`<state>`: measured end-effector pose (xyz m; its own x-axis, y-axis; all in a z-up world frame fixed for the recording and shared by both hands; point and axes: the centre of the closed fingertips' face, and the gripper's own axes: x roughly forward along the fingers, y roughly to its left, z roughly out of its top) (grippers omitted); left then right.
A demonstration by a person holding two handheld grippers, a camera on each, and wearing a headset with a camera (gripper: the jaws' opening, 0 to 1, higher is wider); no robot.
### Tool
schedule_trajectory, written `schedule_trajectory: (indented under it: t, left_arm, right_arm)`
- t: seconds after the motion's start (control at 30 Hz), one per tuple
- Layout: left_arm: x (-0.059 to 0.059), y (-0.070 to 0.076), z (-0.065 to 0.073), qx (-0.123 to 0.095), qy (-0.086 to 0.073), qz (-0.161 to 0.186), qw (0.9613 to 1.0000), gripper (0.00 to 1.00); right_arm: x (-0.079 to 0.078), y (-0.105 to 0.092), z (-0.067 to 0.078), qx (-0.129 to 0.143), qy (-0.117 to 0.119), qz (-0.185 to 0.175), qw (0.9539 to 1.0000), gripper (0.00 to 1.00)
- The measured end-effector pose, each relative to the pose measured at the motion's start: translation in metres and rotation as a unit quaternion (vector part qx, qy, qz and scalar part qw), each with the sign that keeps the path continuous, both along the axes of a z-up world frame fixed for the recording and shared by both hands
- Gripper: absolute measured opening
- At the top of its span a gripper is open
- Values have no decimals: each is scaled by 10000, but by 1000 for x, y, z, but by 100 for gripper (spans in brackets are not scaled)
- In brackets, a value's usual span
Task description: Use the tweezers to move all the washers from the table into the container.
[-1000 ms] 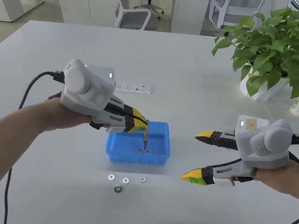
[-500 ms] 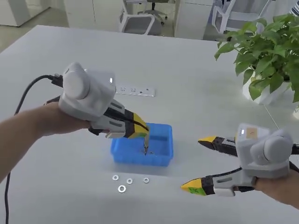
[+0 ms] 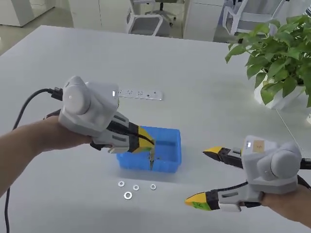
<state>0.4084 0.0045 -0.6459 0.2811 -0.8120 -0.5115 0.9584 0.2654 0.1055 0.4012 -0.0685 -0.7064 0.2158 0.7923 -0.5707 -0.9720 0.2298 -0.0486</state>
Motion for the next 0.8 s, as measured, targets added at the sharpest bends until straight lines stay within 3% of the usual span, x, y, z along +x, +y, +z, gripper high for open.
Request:
schedule_trajectory:
  t: [0.8]
  left_arm:
    - [-7, -10, -30, 20, 184, -126, 9997, 4]
  right_arm:
    - [-6, -1, -15, -52, 134, 4, 9999, 79]
